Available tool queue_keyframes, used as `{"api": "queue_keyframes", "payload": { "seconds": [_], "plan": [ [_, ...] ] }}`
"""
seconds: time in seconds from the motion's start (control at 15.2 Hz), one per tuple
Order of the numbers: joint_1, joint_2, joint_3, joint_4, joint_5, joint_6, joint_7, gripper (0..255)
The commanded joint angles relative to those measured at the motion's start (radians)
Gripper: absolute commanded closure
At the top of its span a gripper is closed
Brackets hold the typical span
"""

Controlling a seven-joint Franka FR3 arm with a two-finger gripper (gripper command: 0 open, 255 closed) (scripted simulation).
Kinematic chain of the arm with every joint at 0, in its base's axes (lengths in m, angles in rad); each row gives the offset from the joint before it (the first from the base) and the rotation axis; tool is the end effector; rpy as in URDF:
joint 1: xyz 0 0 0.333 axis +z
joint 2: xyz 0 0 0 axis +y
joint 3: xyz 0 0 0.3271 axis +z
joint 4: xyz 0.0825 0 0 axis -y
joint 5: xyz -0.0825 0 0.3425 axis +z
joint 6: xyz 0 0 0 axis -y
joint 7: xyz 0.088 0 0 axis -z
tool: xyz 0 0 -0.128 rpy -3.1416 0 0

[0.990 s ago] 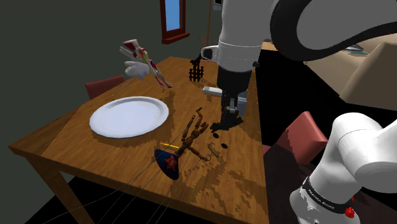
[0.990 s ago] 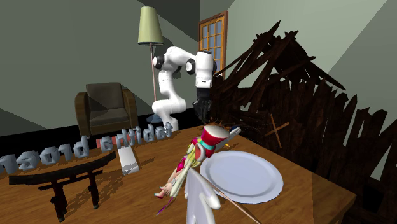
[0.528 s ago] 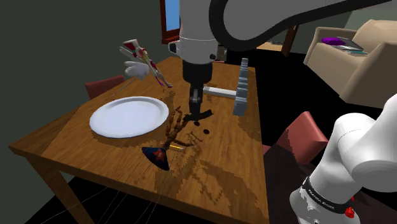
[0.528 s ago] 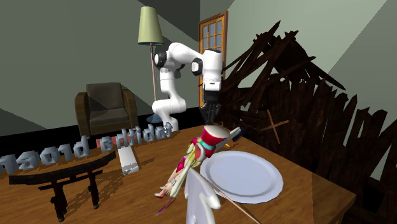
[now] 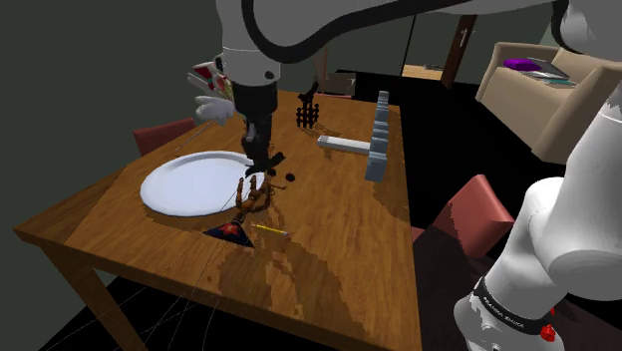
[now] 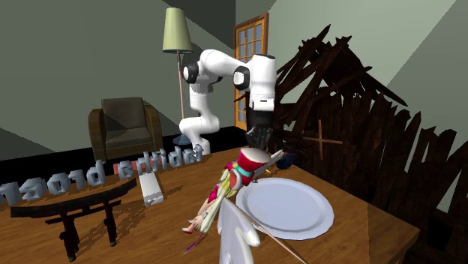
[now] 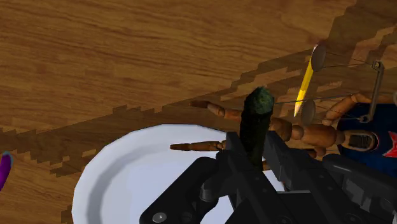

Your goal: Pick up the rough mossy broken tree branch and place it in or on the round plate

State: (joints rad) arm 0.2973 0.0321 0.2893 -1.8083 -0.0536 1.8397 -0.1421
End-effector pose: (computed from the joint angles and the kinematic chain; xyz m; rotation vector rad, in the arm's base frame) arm 0.4476 0.2890 0.5183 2.8889 1.1251 0.0156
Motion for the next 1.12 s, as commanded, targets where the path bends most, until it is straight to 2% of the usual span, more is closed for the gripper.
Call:
{"api": "queue_keyframes", "payload": {
  "seconds": [0.0,0.33,0.53,0.66,0.73,0.86,1.06],
  "plan": [
    [0.001,0.088,-0.001,0.106,-0.026,-0.022,0.004,255],
    [0.027,0.319,-0.009,0.420,-0.086,-0.113,0.010,255],
    [0.059,0.487,-0.020,0.675,-0.122,-0.203,0.004,255],
    [0.096,0.637,-0.032,0.921,-0.147,-0.299,-0.010,255],
    [0.144,0.809,-0.050,1.226,-0.170,-0.426,-0.033,255],
    [0.125,0.753,-0.048,1.096,-0.159,-0.354,-0.024,255],
    [0.108,0.713,-0.044,0.983,-0.155,-0.283,-0.015,255]
  ]
}}
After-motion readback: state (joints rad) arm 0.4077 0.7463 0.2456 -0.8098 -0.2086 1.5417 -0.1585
